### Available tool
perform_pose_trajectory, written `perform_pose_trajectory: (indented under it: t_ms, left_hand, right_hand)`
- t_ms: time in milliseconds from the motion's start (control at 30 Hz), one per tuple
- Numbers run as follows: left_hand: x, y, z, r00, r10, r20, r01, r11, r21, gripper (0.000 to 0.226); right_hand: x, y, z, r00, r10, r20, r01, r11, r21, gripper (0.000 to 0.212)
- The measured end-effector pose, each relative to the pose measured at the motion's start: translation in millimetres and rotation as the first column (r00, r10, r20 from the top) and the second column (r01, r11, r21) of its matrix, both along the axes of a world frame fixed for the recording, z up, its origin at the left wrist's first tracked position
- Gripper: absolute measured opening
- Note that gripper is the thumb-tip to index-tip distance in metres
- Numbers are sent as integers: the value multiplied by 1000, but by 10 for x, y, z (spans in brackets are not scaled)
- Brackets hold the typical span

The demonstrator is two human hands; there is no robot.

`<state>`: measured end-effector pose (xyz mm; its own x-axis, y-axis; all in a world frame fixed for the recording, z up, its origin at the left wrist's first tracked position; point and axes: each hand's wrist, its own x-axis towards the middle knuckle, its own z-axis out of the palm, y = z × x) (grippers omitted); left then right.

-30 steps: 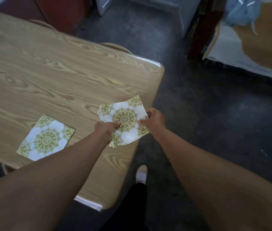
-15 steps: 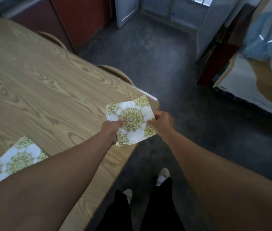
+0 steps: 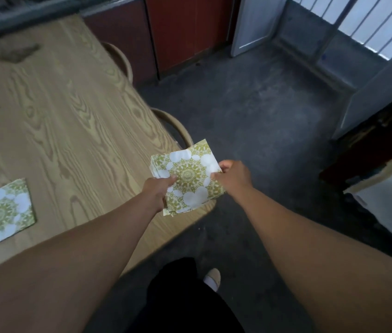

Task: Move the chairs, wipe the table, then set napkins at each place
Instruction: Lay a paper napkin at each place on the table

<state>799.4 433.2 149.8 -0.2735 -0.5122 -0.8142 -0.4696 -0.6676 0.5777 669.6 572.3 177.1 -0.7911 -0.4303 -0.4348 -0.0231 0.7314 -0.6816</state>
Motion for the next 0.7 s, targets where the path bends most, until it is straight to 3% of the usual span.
perform_pose_trajectory:
  t_ms: [333,700]
  left_hand:
    - [-802,-564,-82,948,307,-82,-308,951,-6,45]
    - [-1308,-1074,-5,777,616,-126,-619,785,22,38]
  right_hand:
    - [-1086,-963,-97,986,162,49,-162,987,-12,17]
    - [-1858,-2025,-89,910,374,177,-374,927,-32,11]
